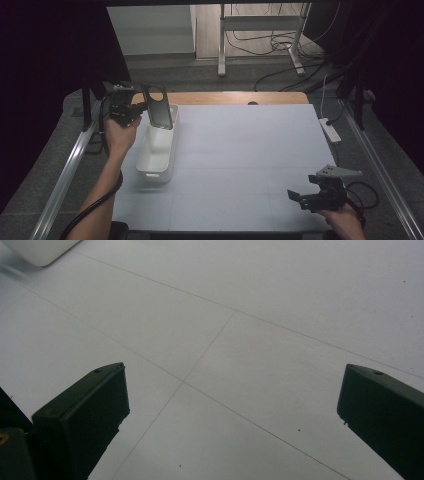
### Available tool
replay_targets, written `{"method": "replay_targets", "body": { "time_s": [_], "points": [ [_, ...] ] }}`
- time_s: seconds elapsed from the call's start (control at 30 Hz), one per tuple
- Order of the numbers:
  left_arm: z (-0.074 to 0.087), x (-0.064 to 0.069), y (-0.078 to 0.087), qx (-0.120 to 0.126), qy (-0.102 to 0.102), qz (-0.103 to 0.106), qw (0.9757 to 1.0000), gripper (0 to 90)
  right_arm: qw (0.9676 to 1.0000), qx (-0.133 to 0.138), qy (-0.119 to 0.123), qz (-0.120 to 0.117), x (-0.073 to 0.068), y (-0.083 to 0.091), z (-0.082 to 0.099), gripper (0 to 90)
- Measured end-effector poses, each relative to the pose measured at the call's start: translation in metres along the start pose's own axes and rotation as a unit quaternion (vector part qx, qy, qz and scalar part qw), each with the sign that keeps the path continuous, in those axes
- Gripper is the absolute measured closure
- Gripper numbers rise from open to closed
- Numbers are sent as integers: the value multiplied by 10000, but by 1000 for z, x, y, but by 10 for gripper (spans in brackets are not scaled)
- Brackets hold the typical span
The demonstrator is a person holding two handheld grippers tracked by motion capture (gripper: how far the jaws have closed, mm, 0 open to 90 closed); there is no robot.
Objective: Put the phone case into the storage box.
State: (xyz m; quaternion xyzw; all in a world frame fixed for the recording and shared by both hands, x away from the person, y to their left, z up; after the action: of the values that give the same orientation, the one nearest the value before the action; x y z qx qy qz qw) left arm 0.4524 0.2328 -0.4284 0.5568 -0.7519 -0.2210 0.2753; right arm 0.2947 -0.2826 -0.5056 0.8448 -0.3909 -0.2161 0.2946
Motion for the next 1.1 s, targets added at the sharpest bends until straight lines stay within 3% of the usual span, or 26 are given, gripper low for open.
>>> {"method": "replay_targets", "body": {
  "time_s": [1.1],
  "points": [
    [-3, -14, -25, -26, 104, -270, 9996, 890, 10000, -77, 35, -43, -1, -2, 1, 18]
  ]
}}
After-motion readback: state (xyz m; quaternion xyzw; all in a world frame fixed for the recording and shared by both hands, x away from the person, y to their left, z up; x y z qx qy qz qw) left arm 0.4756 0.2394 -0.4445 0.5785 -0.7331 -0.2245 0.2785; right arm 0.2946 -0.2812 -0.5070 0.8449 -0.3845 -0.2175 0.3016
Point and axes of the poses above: each handheld gripper's, and its own axes: y roughly backward along the jaws, z roughly out of its underside, x roughly to its right, the point moved 7 cm from there along -y, roughly forward along the jaws, and after that the axes turned 1 degree about y, right-handed, at the moved point
